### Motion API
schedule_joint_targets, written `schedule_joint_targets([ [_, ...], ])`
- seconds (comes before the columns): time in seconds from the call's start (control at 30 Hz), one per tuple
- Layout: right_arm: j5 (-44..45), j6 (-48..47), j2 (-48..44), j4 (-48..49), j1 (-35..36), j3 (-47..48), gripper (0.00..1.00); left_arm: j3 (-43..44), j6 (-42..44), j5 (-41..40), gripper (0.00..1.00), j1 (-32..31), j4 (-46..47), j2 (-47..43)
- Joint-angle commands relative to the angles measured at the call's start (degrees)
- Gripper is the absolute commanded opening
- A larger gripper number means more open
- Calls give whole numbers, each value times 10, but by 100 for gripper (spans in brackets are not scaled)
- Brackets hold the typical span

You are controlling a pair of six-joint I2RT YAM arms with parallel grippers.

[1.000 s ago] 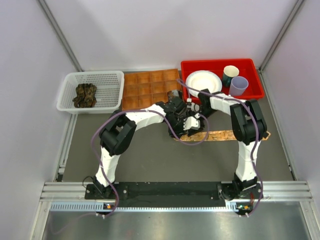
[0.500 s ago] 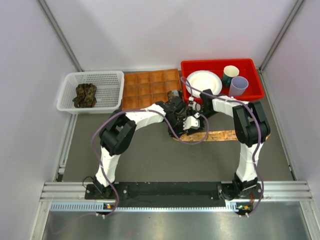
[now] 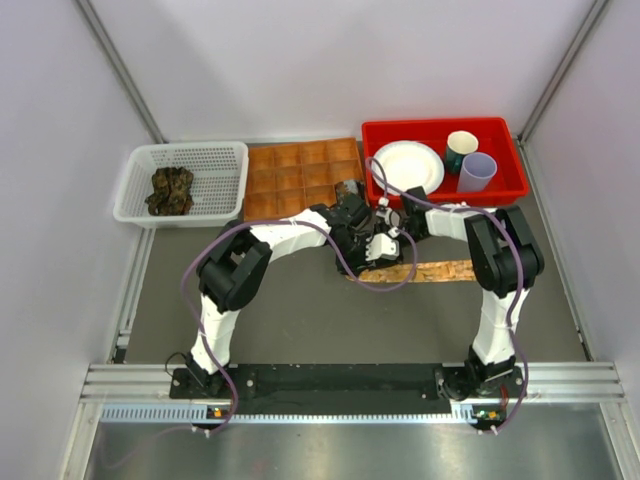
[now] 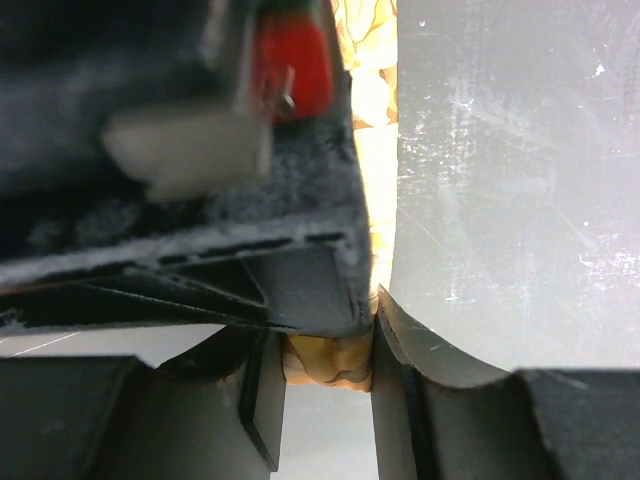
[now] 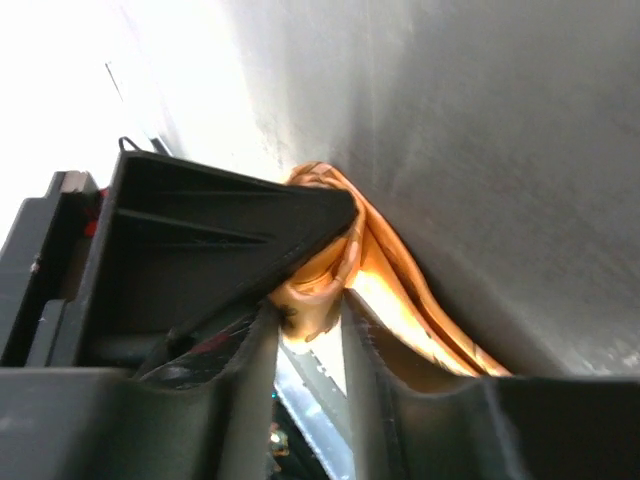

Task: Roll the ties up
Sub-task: Roll the tie at the center of the board.

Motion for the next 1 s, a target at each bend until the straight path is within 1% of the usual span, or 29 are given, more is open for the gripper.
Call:
schedule_joint_targets([
  [0.0, -11, 0, 10, 16, 19, 27, 18, -40, 8, -31, 22, -8, -54, 46],
  [0.03, -7, -13, 14, 7, 18, 29, 7, -40, 8, -31, 22, -9, -53, 46],
  [0.1, -1, -27, 15, -11, 18, 32, 4, -41, 10, -30, 22, -9, -54, 45],
  [0.13, 0, -31, 14, -15, 18, 31, 8, -41, 9, -30, 22, -9, -54, 45],
  [0.17, 0, -34, 13, -20, 18, 34, 14, -41, 9, -30, 22, -9, -54, 44],
  [0.23, 14, -41, 10, -35, 18, 37, 31, -41, 10, -30, 22, -8, -54, 45],
  [0.33, 25, -28, 3, -31, 9, 41, 39, -41, 10, -30, 22, -9, -54, 44],
  [0.4, 24, -14, 1, -24, 5, 42, 40, -41, 11, -28, 22, -9, -54, 43],
  [0.57, -4, 35, -10, 39, -1, 23, 40, -38, 11, -27, 22, -8, -56, 46],
  [0.8, -3, 77, -17, 92, -10, -9, 39, -40, 14, -26, 22, -9, -59, 44],
  [0.9, -1, 76, -14, 91, -9, -11, 32, -40, 13, -23, 22, -9, -58, 44],
  [0.97, 4, 74, -11, 91, -10, -10, 24, -40, 14, -22, 22, -9, -59, 44],
])
